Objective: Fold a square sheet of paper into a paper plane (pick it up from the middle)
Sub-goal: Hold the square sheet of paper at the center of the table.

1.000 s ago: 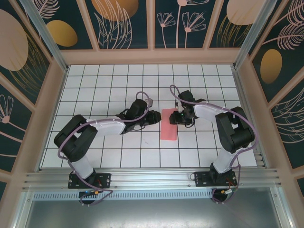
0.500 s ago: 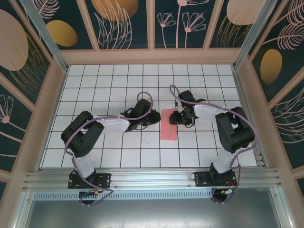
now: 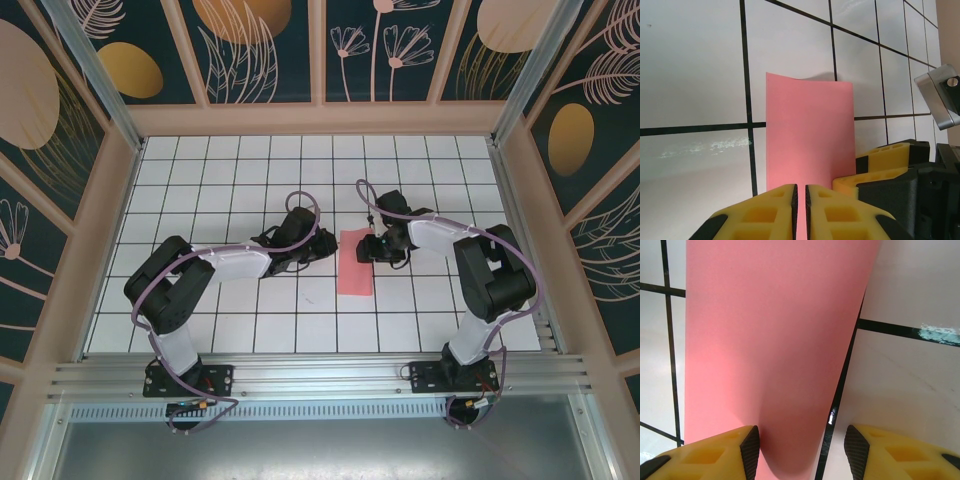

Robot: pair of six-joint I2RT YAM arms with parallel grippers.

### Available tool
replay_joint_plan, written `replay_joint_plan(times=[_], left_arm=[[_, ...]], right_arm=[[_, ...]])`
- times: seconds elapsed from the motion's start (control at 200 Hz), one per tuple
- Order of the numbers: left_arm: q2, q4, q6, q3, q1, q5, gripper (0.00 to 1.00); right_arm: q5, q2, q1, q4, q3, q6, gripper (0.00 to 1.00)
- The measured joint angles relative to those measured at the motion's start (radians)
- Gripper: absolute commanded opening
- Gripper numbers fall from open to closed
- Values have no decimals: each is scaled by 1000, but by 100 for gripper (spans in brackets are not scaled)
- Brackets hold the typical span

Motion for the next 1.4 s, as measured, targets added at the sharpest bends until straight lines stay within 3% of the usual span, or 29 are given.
replay_joint_plan(times=[0.661,1.026,1.396], left_arm=[[50,4,-1,9,0,89,14],[147,9,-18,102,-4,158,9],[233,-45,-26,173,-16,150,8]], right_arm=[[8,14,-2,-12,11,0,53],[8,14,-2,-12,11,0,53],[8,14,-2,-12,11,1,53]])
